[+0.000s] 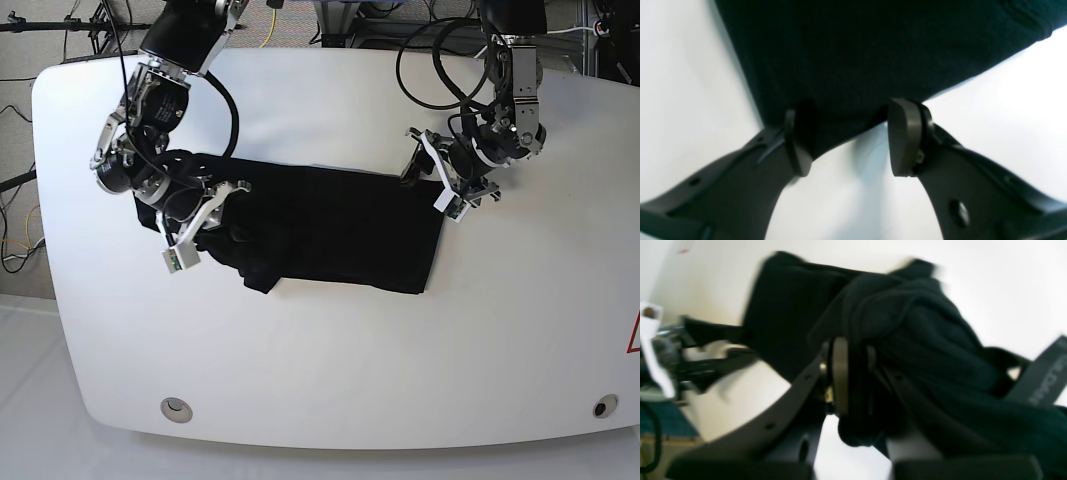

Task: Fold the T-shirt properly
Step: 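Lift the shirt end with the right gripper and carry it toward the left gripper, then fold the held end over onto the shirt beside the left gripper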

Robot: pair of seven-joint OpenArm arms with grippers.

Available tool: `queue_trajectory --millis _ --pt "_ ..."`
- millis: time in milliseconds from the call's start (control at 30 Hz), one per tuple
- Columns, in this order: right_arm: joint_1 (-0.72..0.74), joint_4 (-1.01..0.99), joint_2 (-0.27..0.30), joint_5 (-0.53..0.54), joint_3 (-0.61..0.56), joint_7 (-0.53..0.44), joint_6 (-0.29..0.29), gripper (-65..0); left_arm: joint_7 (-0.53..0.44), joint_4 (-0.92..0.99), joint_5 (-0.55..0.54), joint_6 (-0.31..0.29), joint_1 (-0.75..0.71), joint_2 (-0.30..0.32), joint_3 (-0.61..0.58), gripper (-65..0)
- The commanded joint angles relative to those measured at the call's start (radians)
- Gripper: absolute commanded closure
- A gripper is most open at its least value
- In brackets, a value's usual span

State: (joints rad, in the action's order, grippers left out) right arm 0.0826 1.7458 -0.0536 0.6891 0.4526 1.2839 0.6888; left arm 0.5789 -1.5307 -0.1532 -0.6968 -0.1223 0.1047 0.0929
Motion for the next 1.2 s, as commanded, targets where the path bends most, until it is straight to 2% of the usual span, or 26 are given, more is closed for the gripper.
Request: queue_trajectory --millis 0,400,867,1167 --pt "0.022 0.015 0.001 0.029 -0.020 -0.026 0.009 0.0 0.003 -0.016 0.001 -0.001 0.008 0.004 0.005 -32.1" --pt "0.024 0.008 -0.012 0.017 -0.126 -0.039 0.008 0.0 -0.009 -0.016 -0.003 -0.001 0.009 0.006 0.003 -32.0" --pt "0.003 0.003 -0.027 0.014 -0.225 -0.127 -0.055 0.0 -0.002 -0.018 0.000 -0.001 0.006 0.008 -0.001 -32.1" --pt "0.004 0.008 -0.053 0.014 -0.273 -0.118 -0.041 0.0 -0.003 -0.012 0.001 -0.001 0.009 0.009 -0.001 -32.0"
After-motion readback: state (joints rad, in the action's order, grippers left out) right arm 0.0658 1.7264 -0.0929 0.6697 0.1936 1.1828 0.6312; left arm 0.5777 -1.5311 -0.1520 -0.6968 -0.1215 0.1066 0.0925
